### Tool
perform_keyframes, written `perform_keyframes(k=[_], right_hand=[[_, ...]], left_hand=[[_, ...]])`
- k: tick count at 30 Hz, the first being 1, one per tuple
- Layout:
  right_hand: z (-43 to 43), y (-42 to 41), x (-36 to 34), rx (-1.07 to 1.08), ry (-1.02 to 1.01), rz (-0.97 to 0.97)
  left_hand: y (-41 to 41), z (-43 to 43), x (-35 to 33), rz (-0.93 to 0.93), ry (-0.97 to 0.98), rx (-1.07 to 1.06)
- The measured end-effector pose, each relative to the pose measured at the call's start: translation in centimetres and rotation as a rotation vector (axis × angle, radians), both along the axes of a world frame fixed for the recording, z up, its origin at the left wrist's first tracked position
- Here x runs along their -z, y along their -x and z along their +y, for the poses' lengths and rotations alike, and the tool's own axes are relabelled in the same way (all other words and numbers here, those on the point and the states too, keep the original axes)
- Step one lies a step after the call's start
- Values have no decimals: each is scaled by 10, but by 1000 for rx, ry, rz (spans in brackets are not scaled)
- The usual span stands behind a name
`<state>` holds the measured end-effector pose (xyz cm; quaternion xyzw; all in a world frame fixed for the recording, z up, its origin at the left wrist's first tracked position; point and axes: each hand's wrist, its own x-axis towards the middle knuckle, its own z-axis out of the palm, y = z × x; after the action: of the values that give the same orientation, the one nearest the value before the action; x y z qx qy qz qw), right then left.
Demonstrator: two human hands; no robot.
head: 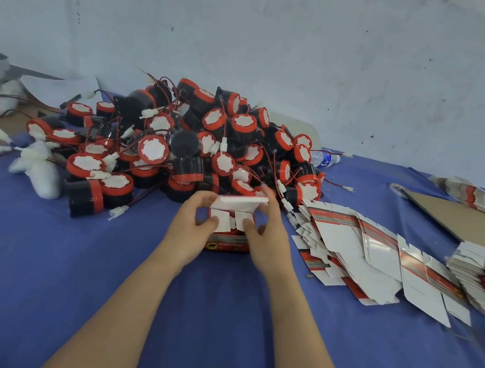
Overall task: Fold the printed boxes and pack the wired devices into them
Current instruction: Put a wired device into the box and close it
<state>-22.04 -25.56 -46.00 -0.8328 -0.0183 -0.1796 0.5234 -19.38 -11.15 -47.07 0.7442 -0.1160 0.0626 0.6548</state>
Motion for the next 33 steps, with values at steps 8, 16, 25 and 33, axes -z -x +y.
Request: perform_keyframes(k=[8, 16, 25, 33], right_hand=[[-19, 4, -4, -212, 19, 283], [-15, 3, -1, -62, 14, 84], [-13, 2, -2, -52, -81, 149], [-8, -2, 0, -4, -226, 179]], left_hand=[[2, -2, 1, -13, -39, -60], [3, -4, 3, -220, -272, -91], [8, -6, -2, -65, -198, -63], [11, -9, -8, 85, 5, -19]])
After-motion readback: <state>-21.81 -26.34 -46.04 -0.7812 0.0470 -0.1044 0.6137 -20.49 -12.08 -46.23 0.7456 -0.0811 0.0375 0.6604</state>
